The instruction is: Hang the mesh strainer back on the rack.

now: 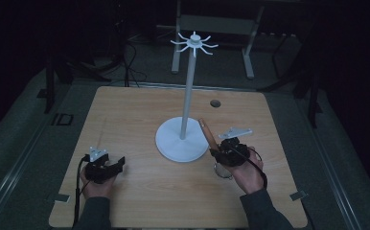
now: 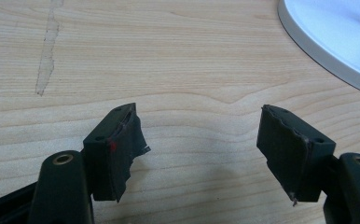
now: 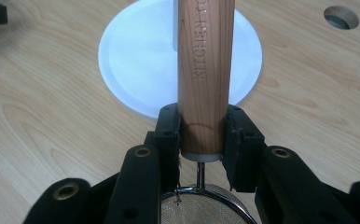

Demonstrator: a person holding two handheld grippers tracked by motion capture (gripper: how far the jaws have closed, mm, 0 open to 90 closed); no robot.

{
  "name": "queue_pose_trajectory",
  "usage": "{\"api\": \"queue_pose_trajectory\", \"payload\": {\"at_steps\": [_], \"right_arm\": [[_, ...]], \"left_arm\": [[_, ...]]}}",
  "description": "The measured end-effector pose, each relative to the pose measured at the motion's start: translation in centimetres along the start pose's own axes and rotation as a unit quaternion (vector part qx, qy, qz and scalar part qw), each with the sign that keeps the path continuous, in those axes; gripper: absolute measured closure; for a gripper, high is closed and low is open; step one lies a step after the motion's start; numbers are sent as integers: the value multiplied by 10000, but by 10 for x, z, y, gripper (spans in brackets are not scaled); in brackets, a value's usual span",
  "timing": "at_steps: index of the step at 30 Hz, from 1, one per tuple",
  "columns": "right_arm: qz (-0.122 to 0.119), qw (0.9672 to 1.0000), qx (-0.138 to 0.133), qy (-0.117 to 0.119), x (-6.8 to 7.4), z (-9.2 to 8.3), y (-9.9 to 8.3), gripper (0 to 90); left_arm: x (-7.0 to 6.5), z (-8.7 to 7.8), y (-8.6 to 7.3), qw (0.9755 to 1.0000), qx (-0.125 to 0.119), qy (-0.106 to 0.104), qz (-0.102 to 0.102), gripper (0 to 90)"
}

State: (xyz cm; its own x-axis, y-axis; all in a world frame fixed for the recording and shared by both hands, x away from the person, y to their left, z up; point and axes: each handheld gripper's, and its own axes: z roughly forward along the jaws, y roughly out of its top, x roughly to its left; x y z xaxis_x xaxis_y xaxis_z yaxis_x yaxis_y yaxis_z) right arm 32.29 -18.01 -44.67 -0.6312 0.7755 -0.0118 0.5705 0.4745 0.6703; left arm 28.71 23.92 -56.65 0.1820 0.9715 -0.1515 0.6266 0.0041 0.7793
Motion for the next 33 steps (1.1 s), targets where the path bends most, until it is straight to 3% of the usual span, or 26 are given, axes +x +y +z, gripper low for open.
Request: {"api": "queue_pose_trajectory", "payload": {"at_steps": [20,33], "right_arm": [[156,9987,-488,-17,3,-5,17,695],[329,9954,-899,-81,1,-11,27,695]], "left_arm": [[0,0,0,10000,-14,1,2,300],[0,0,0,10000,-11,-2,7,300]]}}
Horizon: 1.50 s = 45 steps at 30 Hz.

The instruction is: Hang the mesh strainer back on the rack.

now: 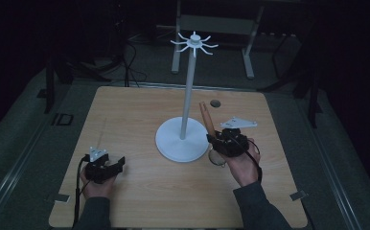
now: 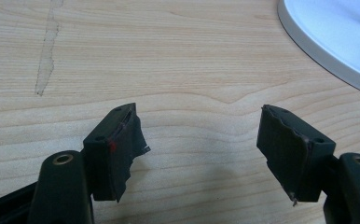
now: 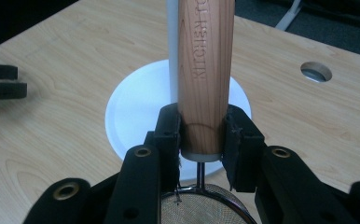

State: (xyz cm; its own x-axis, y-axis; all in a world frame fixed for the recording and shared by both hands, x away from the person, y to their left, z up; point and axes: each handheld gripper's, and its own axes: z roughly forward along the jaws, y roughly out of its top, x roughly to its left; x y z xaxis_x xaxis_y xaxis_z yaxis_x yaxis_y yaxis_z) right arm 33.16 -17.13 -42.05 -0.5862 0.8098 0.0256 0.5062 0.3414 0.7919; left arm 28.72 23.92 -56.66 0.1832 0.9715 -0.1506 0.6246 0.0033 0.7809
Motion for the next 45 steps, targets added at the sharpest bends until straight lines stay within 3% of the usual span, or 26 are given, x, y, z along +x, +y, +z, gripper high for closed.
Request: {"api": "queue_pose_trajectory", "payload": {"at_steps": [18,45], "right_arm": [[87,9984,-553,-92,-2,-8,13,695],[93,9905,-1372,-71,-9,-28,37,695]], "left_arm": [[0,0,0,10000,2,-3,-23,299],[0,0,0,10000,-5,-5,-17,299]]}}
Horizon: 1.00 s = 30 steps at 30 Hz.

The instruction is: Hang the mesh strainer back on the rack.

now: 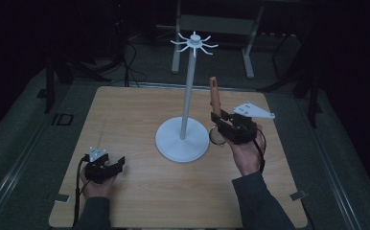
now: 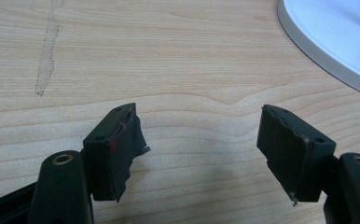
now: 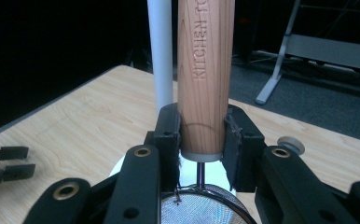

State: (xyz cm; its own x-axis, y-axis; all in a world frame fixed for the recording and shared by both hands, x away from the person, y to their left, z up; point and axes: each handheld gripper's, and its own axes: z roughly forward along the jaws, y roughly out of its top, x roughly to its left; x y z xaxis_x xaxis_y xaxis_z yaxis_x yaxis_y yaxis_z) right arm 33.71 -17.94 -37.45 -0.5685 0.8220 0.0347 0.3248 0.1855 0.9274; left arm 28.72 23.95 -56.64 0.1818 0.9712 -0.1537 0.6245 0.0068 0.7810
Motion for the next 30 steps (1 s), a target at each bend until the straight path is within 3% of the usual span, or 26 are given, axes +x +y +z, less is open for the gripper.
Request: {"api": "queue_pose_trajectory", "payload": {"at_steps": [30], "right_arm": [[196,9978,-631,89,1,-11,29,695]], "left_arm": [[0,0,0,10000,-13,-13,-12,297]]}}
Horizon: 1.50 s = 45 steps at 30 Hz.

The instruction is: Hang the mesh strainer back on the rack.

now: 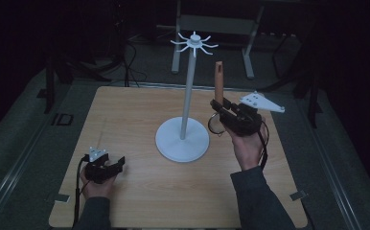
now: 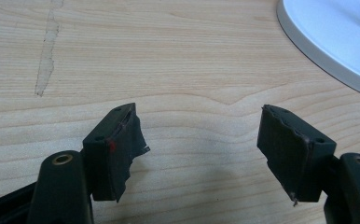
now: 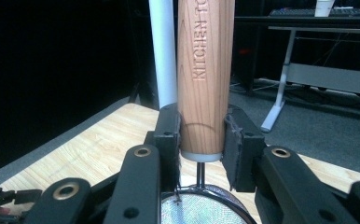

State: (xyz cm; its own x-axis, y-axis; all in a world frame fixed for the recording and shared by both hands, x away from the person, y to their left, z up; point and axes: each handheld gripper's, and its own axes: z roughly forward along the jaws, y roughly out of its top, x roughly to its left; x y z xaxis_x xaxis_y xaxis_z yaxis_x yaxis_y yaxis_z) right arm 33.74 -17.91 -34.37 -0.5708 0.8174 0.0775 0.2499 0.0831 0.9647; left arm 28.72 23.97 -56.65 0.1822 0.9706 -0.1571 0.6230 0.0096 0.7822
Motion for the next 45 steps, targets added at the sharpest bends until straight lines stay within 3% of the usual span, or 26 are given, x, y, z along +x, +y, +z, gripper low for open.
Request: {"api": "queue_pose_trajectory", "payload": {"at_steps": [10,25,35,45], "right_arm": [[-24,9999,-102,-14,0,-3,6,695],[-101,9983,-556,123,0,-7,15,695],[-31,9964,-821,208,1,-6,16,695],[99,9958,-851,334,-1,-3,17,695]], "left_arm": [[0,0,0,10000,2,-3,3,295],[0,0,0,10000,-3,-4,-6,294],[0,0,0,10000,-4,-1,-3,293],[0,0,0,10000,-7,0,-5,294]]}}
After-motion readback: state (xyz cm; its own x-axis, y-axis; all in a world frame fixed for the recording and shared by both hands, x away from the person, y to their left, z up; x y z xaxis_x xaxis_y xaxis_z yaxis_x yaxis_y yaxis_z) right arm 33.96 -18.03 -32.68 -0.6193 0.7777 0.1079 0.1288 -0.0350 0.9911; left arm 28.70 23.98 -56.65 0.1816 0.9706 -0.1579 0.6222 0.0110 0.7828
